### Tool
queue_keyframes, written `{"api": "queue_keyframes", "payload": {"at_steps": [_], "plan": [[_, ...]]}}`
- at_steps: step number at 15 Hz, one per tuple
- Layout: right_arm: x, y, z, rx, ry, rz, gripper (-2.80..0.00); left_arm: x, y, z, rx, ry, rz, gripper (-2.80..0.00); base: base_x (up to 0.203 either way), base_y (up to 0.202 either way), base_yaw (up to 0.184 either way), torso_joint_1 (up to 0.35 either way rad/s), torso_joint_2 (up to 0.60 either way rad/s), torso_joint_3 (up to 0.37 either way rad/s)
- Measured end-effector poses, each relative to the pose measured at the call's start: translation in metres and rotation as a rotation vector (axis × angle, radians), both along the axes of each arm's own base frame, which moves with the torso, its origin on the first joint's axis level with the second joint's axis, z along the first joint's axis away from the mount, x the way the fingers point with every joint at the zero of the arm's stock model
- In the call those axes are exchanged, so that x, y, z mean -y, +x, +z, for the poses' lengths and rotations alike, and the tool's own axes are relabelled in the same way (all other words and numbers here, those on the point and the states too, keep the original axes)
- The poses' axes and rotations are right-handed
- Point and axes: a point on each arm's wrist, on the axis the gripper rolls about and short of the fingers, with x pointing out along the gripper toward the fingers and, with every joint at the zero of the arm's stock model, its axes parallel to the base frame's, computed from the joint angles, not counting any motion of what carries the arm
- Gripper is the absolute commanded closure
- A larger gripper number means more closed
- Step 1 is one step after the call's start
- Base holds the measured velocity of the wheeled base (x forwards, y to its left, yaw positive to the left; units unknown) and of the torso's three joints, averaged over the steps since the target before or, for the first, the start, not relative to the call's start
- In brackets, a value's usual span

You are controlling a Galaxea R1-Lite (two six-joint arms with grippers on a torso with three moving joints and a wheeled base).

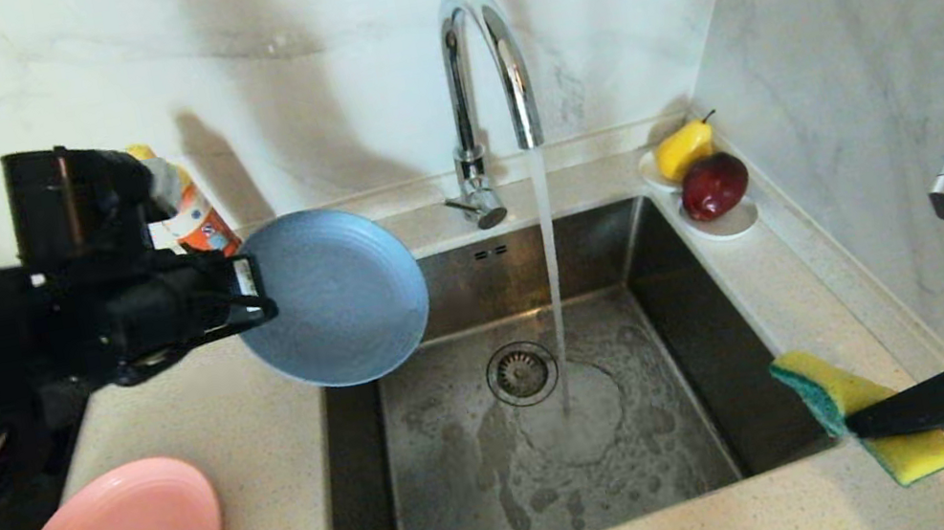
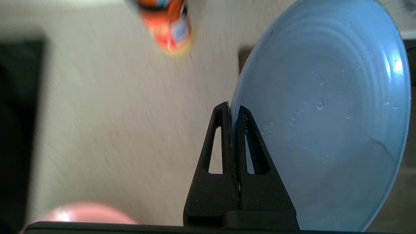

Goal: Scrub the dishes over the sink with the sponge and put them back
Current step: Place the plate on the table

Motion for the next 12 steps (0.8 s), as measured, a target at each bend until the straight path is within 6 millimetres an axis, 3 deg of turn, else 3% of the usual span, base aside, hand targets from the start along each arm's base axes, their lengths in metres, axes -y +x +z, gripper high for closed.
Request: {"api": "queue_keyframes", "payload": {"at_steps": [4,12], "plan": [[-0.002,0.004,-0.004,-0.017,-0.007,0.000,0.00,-0.071,-0.012,0.018,-0.224,-0.325,0.059,0.00,0.000,0.000,0.000,0.000,0.00,0.000],[-0.005,0.011,-0.006,-0.030,-0.013,0.002,0.00,-0.154,-0.040,0.013,-0.224,-0.427,0.263,0.00,0.000,0.000,0.000,0.000,0.00,0.000]]}}
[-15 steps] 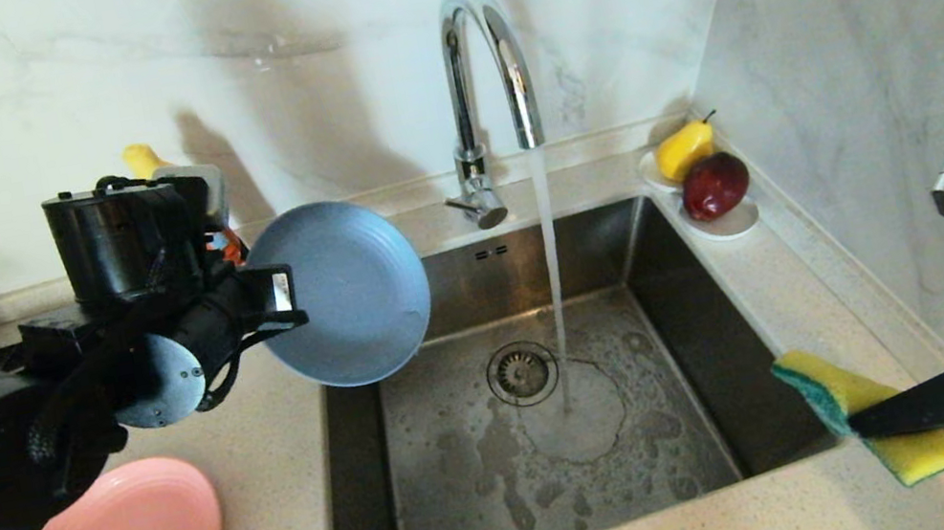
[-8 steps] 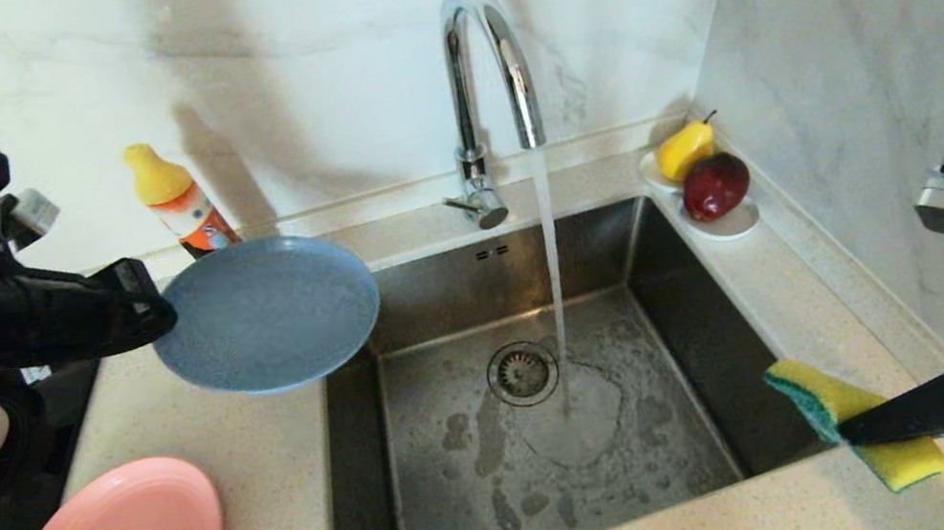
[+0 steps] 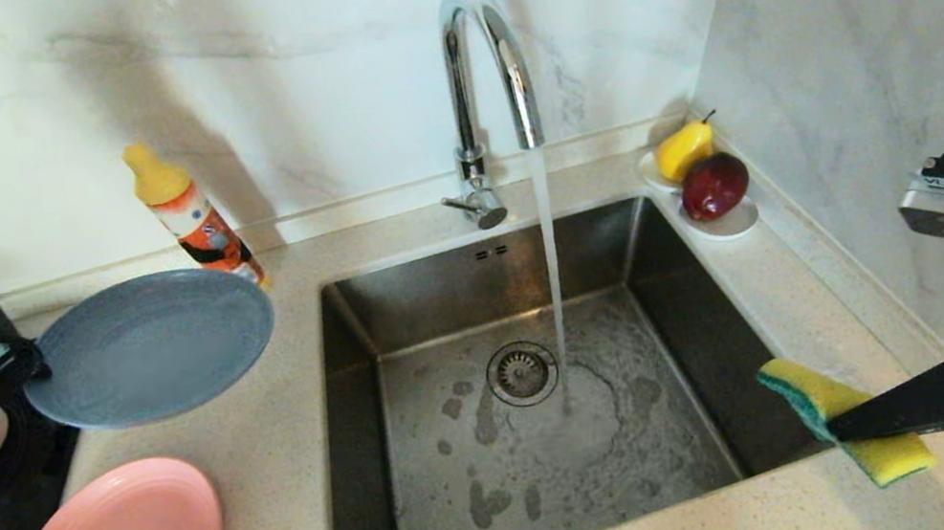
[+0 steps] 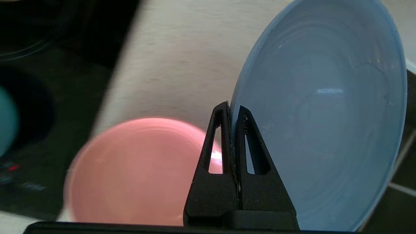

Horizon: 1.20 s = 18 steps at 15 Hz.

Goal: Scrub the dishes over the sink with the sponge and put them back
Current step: Place the plate on the table

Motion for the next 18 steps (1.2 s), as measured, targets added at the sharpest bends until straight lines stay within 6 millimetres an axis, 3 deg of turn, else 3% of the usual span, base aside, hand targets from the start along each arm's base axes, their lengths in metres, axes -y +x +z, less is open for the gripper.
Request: {"api": "queue_keyframes", "payload": {"at_steps": [3,8,18], "plan": [[-0.002,0.004,-0.003,-0.014,-0.005,0.000,0.00,-0.027,-0.003,-0.013,0.003,-0.001,0.065,0.00,0.000,0.000,0.000,0.000,0.00,0.000],[-0.006,0.010,-0.004,-0.005,0.001,0.008,0.00,-0.069,0.013,-0.046,0.033,-0.011,0.133,0.00,0.000,0.000,0.000,0.000,0.00,0.000],[-0.006,0.012,-0.008,-0.019,-0.005,0.004,0.00,-0.096,0.051,-0.092,0.085,-0.136,0.089,0.00,0.000,0.000,0.000,0.000,0.00,0.000]]}}
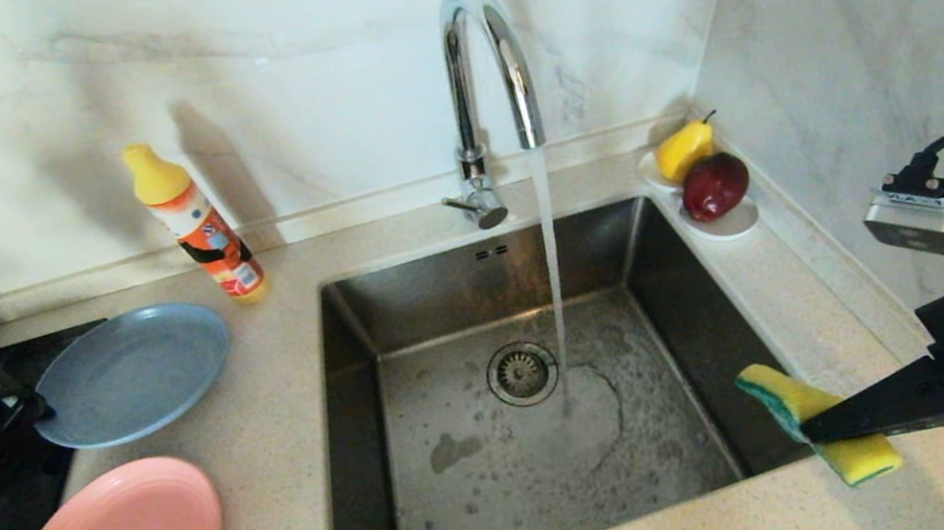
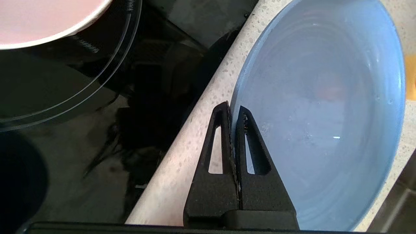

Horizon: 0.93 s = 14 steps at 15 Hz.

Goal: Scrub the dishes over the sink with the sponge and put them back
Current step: Place the plate on the table

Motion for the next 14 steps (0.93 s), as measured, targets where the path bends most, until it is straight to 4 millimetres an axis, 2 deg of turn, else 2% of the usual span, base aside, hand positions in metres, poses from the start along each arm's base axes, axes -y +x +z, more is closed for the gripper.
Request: {"api": "queue_keyframes", "payload": {"at_steps": [4,5,10,12,14], "plan": [[0.000,-0.001,0.000,-0.001,0.001,0.000,0.00,-0.003,0.006,-0.003,0.004,-0.013,-0.015,0.00,0.000,0.000,0.000,0.000,0.00,0.000],[0.000,-0.001,-0.001,-0.003,0.000,0.000,0.00,-0.004,0.008,-0.005,0.002,-0.015,-0.013,-2.80,0.000,0.000,0.000,0.000,0.00,0.000],[0.001,-0.003,-0.001,-0.004,-0.001,-0.001,0.00,-0.006,0.012,-0.005,0.006,-0.008,-0.013,-2.80,0.000,0.000,0.000,0.000,0.00,0.000],[0.002,-0.004,-0.001,-0.004,0.000,-0.003,0.00,-0.004,0.008,0.006,0.030,0.002,-0.011,-2.80,0.000,0.000,0.000,0.000,0.00,0.000],[0.003,-0.005,0.000,-0.001,0.002,-0.003,0.00,0.003,-0.003,0.024,0.040,0.016,-0.008,-2.80,0.000,0.000,0.000,0.000,0.00,0.000]]}}
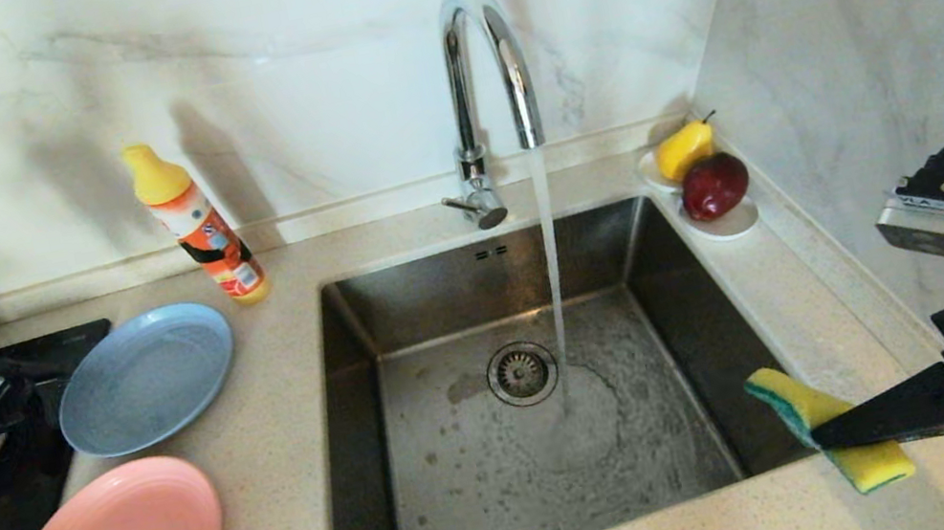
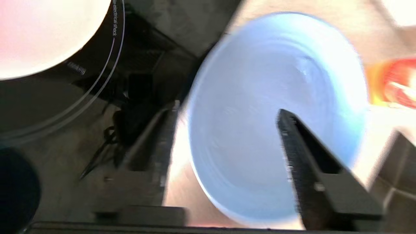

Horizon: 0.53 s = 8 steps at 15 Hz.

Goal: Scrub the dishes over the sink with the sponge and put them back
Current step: Wash the plate

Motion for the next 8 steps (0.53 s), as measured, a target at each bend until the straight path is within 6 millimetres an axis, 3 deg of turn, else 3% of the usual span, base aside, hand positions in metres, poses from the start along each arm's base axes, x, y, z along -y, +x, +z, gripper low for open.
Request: {"api": "queue_keyframes", "payload": {"at_steps": [1,2,5,8], "plan": [[0.000,-0.001,0.000,0.001,0.000,-0.001,0.00,0.005,-0.009,0.008,-0.013,0.008,-0.006,-2.80,0.000,0.000,0.000,0.000,0.00,0.000],[0.001,-0.001,0.000,0.000,0.000,-0.002,0.00,0.010,-0.018,0.016,-0.036,0.024,-0.020,0.00,0.000,0.000,0.000,0.000,0.00,0.000],[0.002,-0.003,-0.003,-0.006,-0.004,-0.004,0.00,0.026,-0.051,0.024,-0.198,0.103,-0.072,0.00,0.000,0.000,0.000,0.000,0.00,0.000],[0.002,-0.003,-0.005,-0.015,-0.007,-0.004,0.00,0.036,-0.076,0.008,-0.426,0.175,-0.111,0.00,0.000,0.000,0.000,0.000,0.00,0.000]]}}
